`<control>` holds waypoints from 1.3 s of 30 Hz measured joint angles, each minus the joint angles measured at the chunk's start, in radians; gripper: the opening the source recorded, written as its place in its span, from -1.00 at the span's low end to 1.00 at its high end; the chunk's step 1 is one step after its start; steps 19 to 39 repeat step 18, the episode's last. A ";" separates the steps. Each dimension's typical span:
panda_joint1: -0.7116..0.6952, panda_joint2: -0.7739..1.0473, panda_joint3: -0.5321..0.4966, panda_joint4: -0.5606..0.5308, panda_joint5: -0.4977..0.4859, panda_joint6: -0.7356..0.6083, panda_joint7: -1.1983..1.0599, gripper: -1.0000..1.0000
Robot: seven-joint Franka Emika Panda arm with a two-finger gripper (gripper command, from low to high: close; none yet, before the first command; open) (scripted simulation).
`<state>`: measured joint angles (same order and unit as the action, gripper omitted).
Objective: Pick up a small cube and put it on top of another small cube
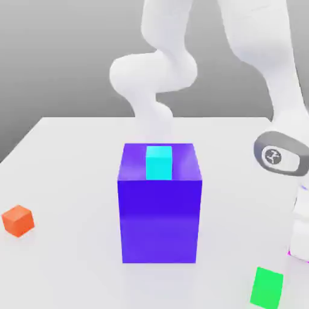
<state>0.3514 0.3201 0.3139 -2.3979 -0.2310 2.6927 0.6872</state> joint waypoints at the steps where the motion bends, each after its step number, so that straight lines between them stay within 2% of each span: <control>1: -0.037 -0.029 -0.016 0.011 0.035 -0.036 -0.010 -1.00; 4: -0.128 -0.068 -0.073 0.047 0.114 -0.101 -0.024 -1.00; 7: -0.128 0.015 -0.109 0.060 0.087 -0.030 0.004 -1.00; 8: -0.122 0.040 -0.118 0.063 0.077 -0.008 0.012 1.00; 14: -0.120 0.053 -0.123 0.064 0.071 0.003 0.016 1.00; 18: -0.137 -0.047 -0.098 0.057 0.117 -0.088 -0.016 1.00; 39: -0.137 -0.047 -0.098 0.057 0.117 -0.088 -0.016 1.00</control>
